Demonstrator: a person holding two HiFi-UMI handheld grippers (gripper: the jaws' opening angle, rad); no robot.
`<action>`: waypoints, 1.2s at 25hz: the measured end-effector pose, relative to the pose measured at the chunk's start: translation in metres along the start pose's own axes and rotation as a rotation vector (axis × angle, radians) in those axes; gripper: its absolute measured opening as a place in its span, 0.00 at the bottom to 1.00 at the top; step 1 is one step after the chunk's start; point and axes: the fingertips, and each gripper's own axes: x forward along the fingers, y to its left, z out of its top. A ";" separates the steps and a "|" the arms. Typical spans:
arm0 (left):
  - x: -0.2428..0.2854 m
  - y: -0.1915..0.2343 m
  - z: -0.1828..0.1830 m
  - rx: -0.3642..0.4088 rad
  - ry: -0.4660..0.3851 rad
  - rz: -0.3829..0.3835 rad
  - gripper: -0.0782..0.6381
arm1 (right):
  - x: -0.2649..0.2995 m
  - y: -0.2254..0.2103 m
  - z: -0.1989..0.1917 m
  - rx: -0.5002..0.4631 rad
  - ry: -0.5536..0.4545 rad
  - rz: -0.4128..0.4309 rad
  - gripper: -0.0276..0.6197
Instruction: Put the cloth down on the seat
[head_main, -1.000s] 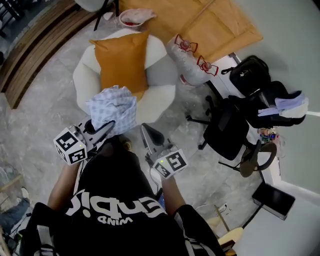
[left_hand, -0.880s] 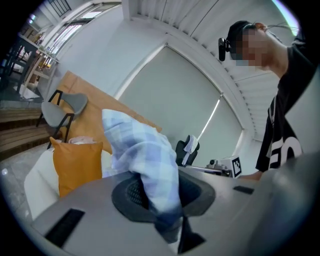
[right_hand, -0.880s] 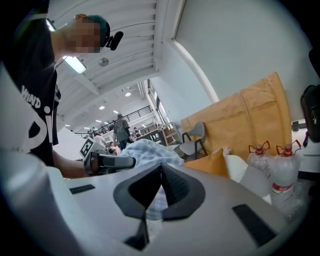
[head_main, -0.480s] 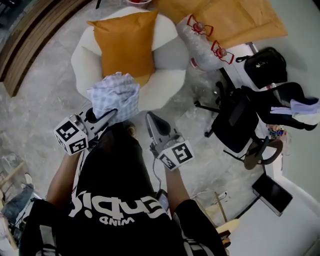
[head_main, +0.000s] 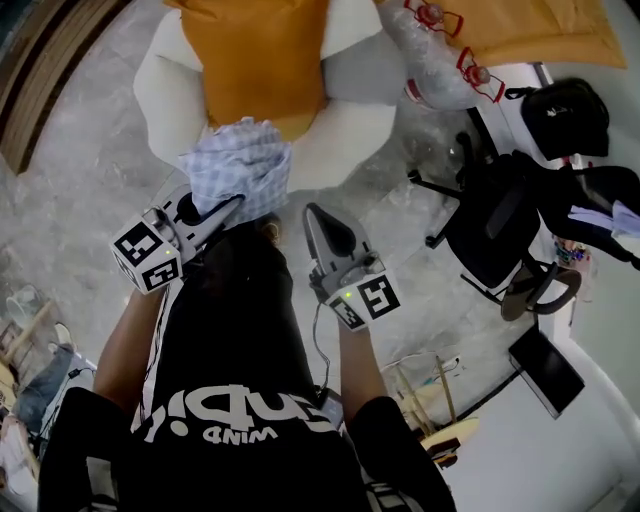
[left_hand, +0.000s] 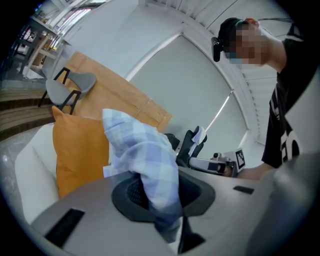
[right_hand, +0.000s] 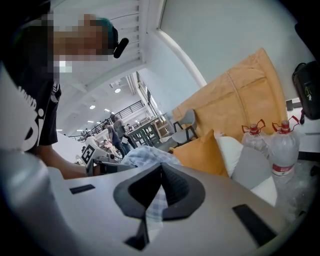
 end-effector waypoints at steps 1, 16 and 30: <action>0.003 0.006 -0.005 -0.001 0.004 -0.001 0.23 | 0.004 -0.002 -0.005 0.002 0.000 -0.001 0.07; 0.034 0.088 -0.100 -0.049 0.071 0.022 0.23 | 0.043 -0.029 -0.092 0.050 0.036 -0.011 0.07; 0.094 0.164 -0.205 -0.072 0.154 0.022 0.23 | 0.062 -0.091 -0.183 0.099 0.067 -0.081 0.07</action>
